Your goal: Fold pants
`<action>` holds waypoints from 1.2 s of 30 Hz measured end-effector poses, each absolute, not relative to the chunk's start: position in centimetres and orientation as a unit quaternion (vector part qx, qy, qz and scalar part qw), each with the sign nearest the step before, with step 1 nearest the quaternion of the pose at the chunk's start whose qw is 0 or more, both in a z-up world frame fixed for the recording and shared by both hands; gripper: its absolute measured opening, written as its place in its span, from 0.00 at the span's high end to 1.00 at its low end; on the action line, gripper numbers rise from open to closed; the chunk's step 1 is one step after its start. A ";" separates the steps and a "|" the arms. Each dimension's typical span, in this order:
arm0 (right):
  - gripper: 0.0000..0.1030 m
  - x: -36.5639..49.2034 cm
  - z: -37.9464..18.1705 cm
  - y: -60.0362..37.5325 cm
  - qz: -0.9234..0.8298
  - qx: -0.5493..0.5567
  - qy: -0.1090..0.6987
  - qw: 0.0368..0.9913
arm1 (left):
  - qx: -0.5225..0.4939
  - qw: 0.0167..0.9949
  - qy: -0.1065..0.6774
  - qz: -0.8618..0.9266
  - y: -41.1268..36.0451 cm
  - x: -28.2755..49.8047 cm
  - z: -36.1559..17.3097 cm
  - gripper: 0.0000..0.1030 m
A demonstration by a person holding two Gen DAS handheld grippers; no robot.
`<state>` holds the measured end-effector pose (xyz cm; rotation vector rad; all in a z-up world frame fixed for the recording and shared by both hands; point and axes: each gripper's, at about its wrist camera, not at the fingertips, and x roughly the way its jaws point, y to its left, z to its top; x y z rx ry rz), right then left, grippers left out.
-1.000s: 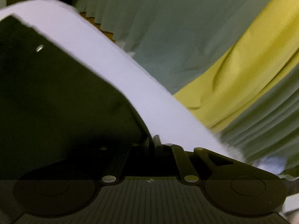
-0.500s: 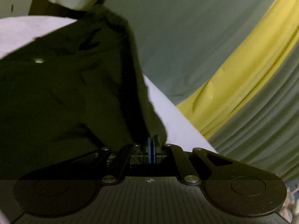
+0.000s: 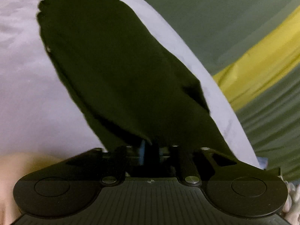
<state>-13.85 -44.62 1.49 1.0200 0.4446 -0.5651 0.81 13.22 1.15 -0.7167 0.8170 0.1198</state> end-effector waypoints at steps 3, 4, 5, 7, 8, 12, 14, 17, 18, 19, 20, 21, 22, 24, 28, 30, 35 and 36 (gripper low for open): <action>0.77 -13.8 0.9 -45.1 -0.254 0.494 0.214 0.804 | -0.335 0.869 0.353 0.090 14.6 0.4 2.3 0.38; 0.73 -13.5 0.7 -45.5 -0.248 0.501 0.216 0.800 | -0.330 0.875 0.339 0.102 15.1 0.3 2.8 0.30; 0.62 -13.3 0.5 -45.7 -0.241 0.511 0.219 0.796 | -0.325 0.881 0.326 0.113 15.6 0.2 3.2 0.25; 0.56 -12.5 -0.3 -46.4 -0.229 0.532 0.221 0.785 | -0.326 0.882 0.313 0.132 16.8 0.4 3.4 0.25; 0.56 -12.2 -0.8 -46.9 -0.224 0.544 0.223 0.777 | -0.336 0.879 0.312 0.133 17.3 0.4 3.4 0.25; 0.92 -11.4 -1.6 -47.1 -0.230 0.556 0.221 0.767 | -0.382 0.856 0.320 0.137 18.8 0.9 2.5 0.25; 0.96 -10.6 -0.4 -46.3 -0.237 0.517 0.236 0.788 | -0.384 0.855 0.321 0.138 19.0 0.6 2.4 0.25; 0.96 -9.1 3.0 -45.1 -0.236 0.438 0.245 0.832 | -0.375 0.863 0.312 0.134 18.7 -0.2 2.9 0.25; 0.96 -9.1 4.0 -44.9 -0.221 0.424 0.229 0.848 | -0.372 0.867 0.305 0.132 18.7 -0.2 3.2 0.25; 0.97 -9.3 5.1 -44.5 -0.200 0.409 0.205 0.866 | -0.368 0.870 0.300 0.131 18.7 -0.3 3.3 0.25; 0.96 -9.7 6.0 -44.2 -0.185 0.394 0.188 0.881 | -0.365 0.873 0.297 0.132 18.7 -0.3 3.4 0.25; 0.96 -10.2 6.6 -43.9 -0.169 0.372 0.176 0.896 | -0.361 0.875 0.294 0.132 18.7 -0.3 3.6 0.24; 0.96 -10.6 6.9 -43.7 -0.160 0.357 0.171 0.904 | -0.357 0.877 0.293 0.133 18.6 -0.3 3.8 0.24; 0.96 -11.3 6.3 -43.8 -0.160 0.330 0.196 0.909 | -0.350 0.878 0.298 0.138 18.5 -0.1 3.9 0.24; 0.76 -11.3 2.2 -46.0 -0.215 0.353 0.323 0.851 | -0.355 0.873 0.309 0.129 18.5 0.8 3.4 0.23; 0.52 -12.7 0.7 -48.3 -0.221 0.443 0.294 0.818 | -0.354 0.873 0.312 0.124 18.2 1.2 3.3 0.23; 0.40 -14.7 -1.1 -51.0 -0.228 0.572 0.191 0.764 | -0.334 0.881 0.315 0.111 17.2 2.1 3.6 0.19; 0.59 -14.6 -1.2 -51.2 -0.230 0.589 0.181 0.753 | -0.328 0.885 0.313 0.111 17.0 2.2 3.7 0.19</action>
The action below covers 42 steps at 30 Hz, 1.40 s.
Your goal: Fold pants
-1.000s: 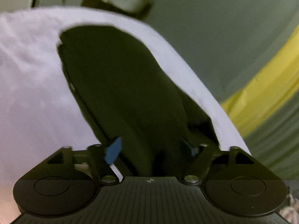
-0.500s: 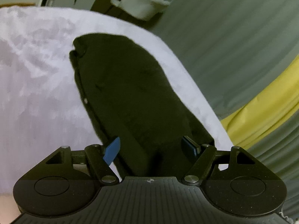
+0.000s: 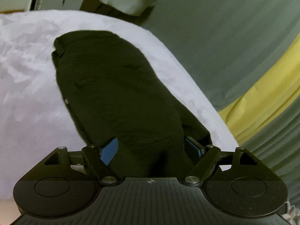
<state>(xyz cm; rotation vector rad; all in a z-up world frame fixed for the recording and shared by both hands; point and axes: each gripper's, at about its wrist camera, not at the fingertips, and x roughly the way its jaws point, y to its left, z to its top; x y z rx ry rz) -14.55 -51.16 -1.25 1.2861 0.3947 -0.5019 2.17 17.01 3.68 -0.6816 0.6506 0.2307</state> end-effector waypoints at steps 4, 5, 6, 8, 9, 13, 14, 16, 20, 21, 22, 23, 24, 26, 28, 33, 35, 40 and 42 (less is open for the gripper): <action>0.92 -14.0 3.0 -49.4 -0.234 0.510 0.140 0.816 | -0.300 0.897 0.301 0.122 16.7 2.3 4.1 0.17; 0.92 -13.8 4.1 -48.9 -0.232 0.470 0.133 0.841 | -0.294 0.899 0.299 0.126 16.8 2.3 4.1 0.16; 0.92 -13.7 5.0 -48.4 -0.229 0.434 0.135 0.861 | -0.288 0.901 0.296 0.133 16.9 2.5 4.0 0.16; 0.85 -13.7 5.5 -48.6 -0.260 0.402 0.162 0.863 | -0.280 0.902 0.294 0.147 17.0 2.7 4.0 0.16; 0.72 -13.6 5.3 -49.0 -0.299 0.396 0.195 0.846 | -0.275 0.903 0.292 0.154 17.2 2.9 3.9 0.16; 0.63 -15.4 6.4 -49.4 -0.433 0.341 0.224 0.804 | -0.250 0.905 0.288 0.188 17.7 4.0 3.3 0.15; 0.62 -15.3 7.3 -48.7 -0.452 0.315 0.222 0.804 | -0.247 0.903 0.289 0.199 17.8 4.4 3.1 0.15; 0.56 -14.0 9.2 -46.5 -0.475 0.268 0.217 0.810 | -0.251 0.898 0.290 0.216 18.2 5.0 2.6 0.15; 0.48 -8.7 11.8 -40.0 -0.379 0.228 0.201 0.874 | -0.243 0.900 0.276 0.232 18.4 5.2 1.5 0.14; 0.47 -6.7 12.0 -38.1 -0.326 0.234 0.205 0.893 | -0.226 0.906 0.270 0.235 18.1 5.1 1.4 0.14; 0.46 -4.6 11.9 -36.2 -0.261 0.252 0.217 0.906 | -0.220 0.907 0.269 0.238 18.1 5.1 1.2 0.13; 0.44 -2.6 11.5 -34.3 -0.196 0.272 0.238 0.912 | -0.229 0.906 0.265 0.237 18.2 4.9 1.1 0.12; 0.43 0.1 10.6 -31.9 -0.116 0.294 0.268 0.910 | -0.241 0.906 0.254 0.236 18.3 4.4 1.0 0.12; 0.41 5.2 8.0 -26.3 0.034 0.332 0.336 0.881 | -0.263 0.907 0.235 0.230 18.6 3.8 0.9 0.08; 0.41 9.4 5.4 -21.4 0.121 0.354 0.391 0.841 | -0.276 0.904 0.229 0.232 18.9 3.5 0.7 0.08; 0.41 18.2 1.6 -11.5 0.195 0.320 0.463 0.803 | -0.308 0.899 0.209 0.231 19.6 2.9 0.1 0.07; 0.41 20.6 0.7 -9.5 0.203 0.321 0.480 0.791 | -0.307 0.899 0.208 0.232 19.5 3.0 0.1 0.06; 0.47 23.9 -0.9 -6.3 0.234 0.337 0.536 0.738 | -0.301 0.900 0.210 0.234 19.5 3.5 -0.2 0.03; 0.62 24.8 -0.5 -5.7 0.230 0.316 0.550 0.738 | -0.299 0.901 0.209 0.234 19.4 3.5 -0.3 0.03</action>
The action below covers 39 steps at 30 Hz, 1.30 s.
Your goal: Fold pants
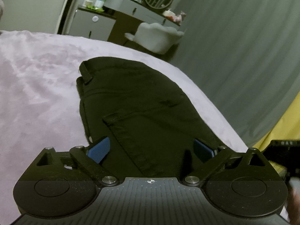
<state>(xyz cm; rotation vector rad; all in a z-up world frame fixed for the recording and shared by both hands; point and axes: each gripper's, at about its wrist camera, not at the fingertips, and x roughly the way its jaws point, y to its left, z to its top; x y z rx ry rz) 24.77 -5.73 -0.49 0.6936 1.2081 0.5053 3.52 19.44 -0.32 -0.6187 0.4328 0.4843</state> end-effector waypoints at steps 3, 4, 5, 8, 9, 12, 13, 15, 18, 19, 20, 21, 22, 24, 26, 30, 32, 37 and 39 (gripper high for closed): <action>0.73 28.1 0.7 -8.5 0.192 0.370 0.511 0.752 | -0.299 0.902 0.208 0.233 19.4 3.5 -0.4 0.03; 0.73 29.4 0.4 -9.9 0.173 0.413 0.513 0.732 | -0.296 0.901 0.211 0.236 19.4 3.7 -0.5 0.03; 0.73 29.9 0.3 -11.1 0.150 0.440 0.501 0.730 | -0.293 0.902 0.212 0.236 19.4 3.8 -0.5 0.02; 0.70 29.5 3.5 -10.3 0.119 0.284 0.452 0.837 | -0.290 0.902 0.213 0.238 19.2 3.9 -0.6 0.02; 0.70 28.3 4.4 -9.5 0.130 0.245 0.440 0.854 | -0.288 0.902 0.214 0.240 19.2 4.0 -0.6 0.02; 0.70 24.1 5.0 -7.6 0.228 0.210 0.448 0.839 | -0.280 0.903 0.217 0.244 18.9 4.1 -0.6 0.02; 0.70 22.8 4.7 -7.1 0.238 0.201 0.457 0.833 | -0.279 0.903 0.218 0.245 18.8 4.1 -0.5 0.02; 0.74 20.5 4.0 -7.0 0.253 0.181 0.463 0.830 | -0.276 0.902 0.220 0.248 18.7 4.1 -0.5 0.02; 0.88 18.9 2.7 -6.8 0.244 0.129 0.476 0.835 | -0.272 0.902 0.223 0.252 18.4 4.1 -0.5 0.02; 0.92 19.3 2.1 -6.3 0.224 0.094 0.478 0.844 | -0.270 0.902 0.223 0.253 18.3 4.1 -0.5 0.02; 0.99 19.1 1.7 -6.2 0.196 0.053 0.469 0.860 | -0.269 0.902 0.223 0.254 18.3 4.1 -0.5 0.02; 1.00 19.3 1.4 -6.3 0.163 0.019 0.444 0.881 | -0.269 0.901 0.224 0.256 18.2 4.1 -0.5 0.02; 1.00 19.4 1.5 -6.7 0.137 0.005 0.418 0.898 | -0.269 0.901 0.223 0.256 18.2 4.0 -0.5 0.02; 0.92 19.7 2.3 -8.6 0.047 0.016 0.406 0.913 | -0.272 0.901 0.220 0.257 18.2 3.8 -0.4 0.02; 0.92 19.1 3.3 -10.2 0.082 0.107 0.412 0.901 | -0.273 0.900 0.219 0.259 18.1 3.8 -0.4 0.02; 0.92 15.4 3.6 -11.3 0.142 0.166 0.452 0.865 | -0.257 0.902 0.225 0.264 17.3 4.3 -0.3 0.02; 0.92 14.1 2.5 -10.8 0.142 0.126 0.470 0.862 | -0.246 0.904 0.228 0.266 16.9 4.5 -0.2 0.02; 1.00 15.0 -0.7 -10.1 0.105 0.059 0.425 0.897 | -0.240 0.909 0.221 0.260 16.5 4.0 -0.1 0.02; 1.00 16.6 -1.0 -9.8 0.089 0.068 0.417 0.902 | -0.234 0.909 0.219 0.265 16.3 3.8 0.0 0.02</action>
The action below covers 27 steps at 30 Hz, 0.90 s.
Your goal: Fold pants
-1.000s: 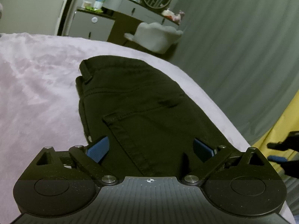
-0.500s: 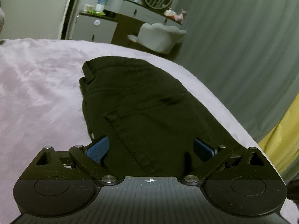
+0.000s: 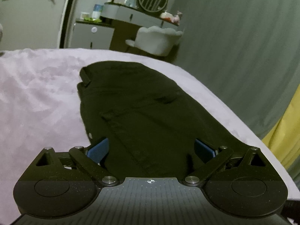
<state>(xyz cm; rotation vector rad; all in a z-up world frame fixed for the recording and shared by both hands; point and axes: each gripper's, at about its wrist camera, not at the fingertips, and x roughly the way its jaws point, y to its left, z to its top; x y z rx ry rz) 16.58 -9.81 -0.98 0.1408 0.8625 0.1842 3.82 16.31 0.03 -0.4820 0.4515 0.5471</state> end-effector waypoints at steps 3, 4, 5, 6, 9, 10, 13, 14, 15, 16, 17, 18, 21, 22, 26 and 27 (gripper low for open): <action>1.00 17.2 -0.6 -9.4 0.077 0.075 0.410 0.906 | -0.228 0.914 0.207 0.265 15.9 3.3 0.4 0.02; 1.00 17.0 -0.3 -9.8 0.077 0.085 0.410 0.905 | -0.224 0.917 0.201 0.261 15.6 3.0 0.7 0.02; 1.00 16.1 0.4 -10.5 0.074 0.100 0.410 0.903 | -0.219 0.921 0.196 0.257 15.3 2.7 0.9 0.02; 0.96 15.8 0.8 -11.5 0.069 0.119 0.410 0.902 | -0.216 0.925 0.193 0.247 14.8 2.6 1.2 0.02; 0.87 12.5 1.9 -16.0 0.058 0.177 0.418 0.889 | -0.206 0.940 0.193 0.190 12.5 2.3 2.0 0.02; 0.86 11.2 1.8 -17.8 0.058 0.203 0.426 0.880 | -0.200 0.946 0.196 0.160 11.2 2.3 2.2 0.02; 0.83 8.6 -1.0 -22.7 0.042 0.263 0.471 0.841 | -0.180 0.956 0.228 0.050 7.5 3.0 1.9 0.02; 0.83 7.5 -1.7 -24.7 0.031 0.277 0.486 0.828 | -0.175 0.952 0.252 0.017 6.6 3.6 1.5 0.02; 0.84 6.3 -2.4 -26.9 0.017 0.295 0.487 0.822 | -0.172 0.943 0.285 -0.017 5.7 4.4 0.8 0.02; 0.84 5.0 -2.7 -29.2 0.007 0.321 0.474 0.820 | -0.172 0.930 0.321 -0.045 5.2 5.2 -0.1 0.02; 0.84 3.7 -2.7 -31.5 -0.008 0.344 0.464 0.816 | -0.167 0.922 0.344 -0.053 4.9 5.8 -0.8 0.02; 0.84 2.7 -2.7 -33.9 -0.037 0.361 0.457 0.812 | -0.154 0.923 0.350 -0.044 4.7 6.1 -1.2 0.02; 0.83 -0.3 -2.4 -40.0 -0.095 0.413 0.421 0.802 | -0.121 0.930 0.346 -0.010 4.8 6.5 -1.3 0.02; 0.80 -1.3 -2.0 -41.5 -0.122 0.411 0.410 0.805 | -0.116 0.931 0.345 -0.001 4.9 6.5 -1.3 0.02; 0.66 -6.1 -1.0 -47.0 -0.236 0.394 0.369 0.808 | -0.074 0.936 0.344 0.015 3.7 6.3 -1.4 0.02; 0.66 -7.4 -0.8 -48.1 -0.251 0.402 0.352 0.808 | -0.058 0.937 0.345 0.018 3.1 6.3 -1.4 0.02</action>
